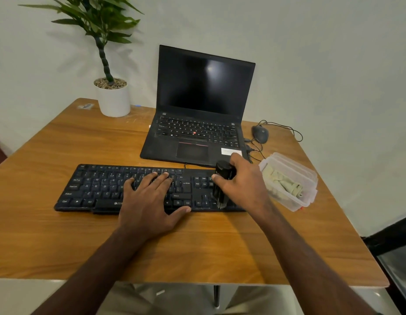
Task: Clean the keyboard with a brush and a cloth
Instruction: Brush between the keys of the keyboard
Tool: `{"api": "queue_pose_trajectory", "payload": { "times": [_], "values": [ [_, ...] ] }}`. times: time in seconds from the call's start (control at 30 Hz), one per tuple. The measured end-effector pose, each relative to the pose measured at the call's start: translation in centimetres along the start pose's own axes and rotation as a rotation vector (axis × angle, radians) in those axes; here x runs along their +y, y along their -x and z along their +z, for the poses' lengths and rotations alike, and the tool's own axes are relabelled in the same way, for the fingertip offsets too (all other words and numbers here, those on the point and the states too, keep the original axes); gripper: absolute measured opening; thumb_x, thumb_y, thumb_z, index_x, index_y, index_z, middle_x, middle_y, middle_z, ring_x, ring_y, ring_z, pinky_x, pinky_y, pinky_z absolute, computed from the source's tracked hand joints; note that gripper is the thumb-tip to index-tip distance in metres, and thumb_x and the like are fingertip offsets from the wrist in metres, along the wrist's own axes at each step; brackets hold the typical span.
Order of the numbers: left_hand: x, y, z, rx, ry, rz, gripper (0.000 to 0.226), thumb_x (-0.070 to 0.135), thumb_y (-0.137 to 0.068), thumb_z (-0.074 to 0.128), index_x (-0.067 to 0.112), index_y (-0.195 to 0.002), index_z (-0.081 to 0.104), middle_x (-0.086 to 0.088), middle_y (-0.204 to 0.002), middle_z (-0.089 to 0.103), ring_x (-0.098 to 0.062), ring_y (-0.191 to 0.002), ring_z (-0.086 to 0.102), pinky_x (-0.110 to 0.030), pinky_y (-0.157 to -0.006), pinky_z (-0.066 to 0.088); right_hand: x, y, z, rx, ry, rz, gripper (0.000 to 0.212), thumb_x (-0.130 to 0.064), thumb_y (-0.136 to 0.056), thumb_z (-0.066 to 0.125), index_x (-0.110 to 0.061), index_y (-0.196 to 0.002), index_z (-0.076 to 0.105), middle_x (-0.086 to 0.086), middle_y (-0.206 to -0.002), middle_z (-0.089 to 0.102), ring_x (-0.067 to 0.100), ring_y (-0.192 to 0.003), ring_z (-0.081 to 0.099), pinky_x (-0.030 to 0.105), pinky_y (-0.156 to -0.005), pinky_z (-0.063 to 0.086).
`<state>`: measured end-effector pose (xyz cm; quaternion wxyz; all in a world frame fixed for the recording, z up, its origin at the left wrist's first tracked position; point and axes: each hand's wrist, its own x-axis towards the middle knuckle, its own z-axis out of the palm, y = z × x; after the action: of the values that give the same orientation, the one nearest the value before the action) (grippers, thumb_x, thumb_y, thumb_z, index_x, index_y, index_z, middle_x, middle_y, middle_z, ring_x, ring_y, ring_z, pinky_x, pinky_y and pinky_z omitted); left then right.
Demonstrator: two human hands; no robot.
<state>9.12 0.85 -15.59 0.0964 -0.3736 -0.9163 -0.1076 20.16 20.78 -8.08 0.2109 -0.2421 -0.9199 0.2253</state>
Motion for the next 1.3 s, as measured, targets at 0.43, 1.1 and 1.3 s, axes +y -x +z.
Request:
{"api": "queue_pose_trajectory", "payload": {
  "times": [0.43, 1.1, 1.3],
  "values": [
    [0.0, 0.1, 0.0, 0.006, -0.002, 0.006, 0.101, 0.092, -0.075, 0.027, 0.019, -0.138, 0.057, -0.001, -0.143, 0.056, -0.023, -0.136, 0.047, -0.061, -0.110, 0.027, 0.9, 0.7, -0.2, 0.064, -0.144, 0.096, 0.035, -0.040, -0.081, 0.080, -0.020, -0.091, 0.052, -0.008, -0.085, 0.061, 0.007, -0.078, 0.061, 0.021, -0.060, 0.046],
    [-0.1, 0.0, 0.2, 0.008, -0.027, 0.037, 0.102, 0.093, -0.075, 0.024, 0.019, -0.138, 0.056, -0.001, -0.144, 0.056, -0.021, -0.136, 0.046, -0.059, -0.110, 0.028, 3.4, 0.9, -2.3, -0.051, -0.484, 0.214, 0.038, -0.025, -0.078, 0.084, -0.008, -0.088, 0.052, 0.011, -0.095, 0.068, 0.022, -0.081, 0.074, 0.046, -0.055, 0.062],
    [-0.2, -0.1, 0.4, -0.021, -0.053, 0.037, 0.100, 0.090, -0.077, 0.024, 0.017, -0.137, 0.057, -0.003, -0.144, 0.056, -0.023, -0.135, 0.047, -0.062, -0.108, 0.029, 5.8, 4.3, -3.3, 0.160, -0.708, 0.386, 0.032, -0.017, -0.084, 0.079, -0.026, -0.107, 0.059, 0.007, -0.103, 0.073, 0.022, -0.088, 0.076, 0.048, -0.061, 0.063]
  ]
}}
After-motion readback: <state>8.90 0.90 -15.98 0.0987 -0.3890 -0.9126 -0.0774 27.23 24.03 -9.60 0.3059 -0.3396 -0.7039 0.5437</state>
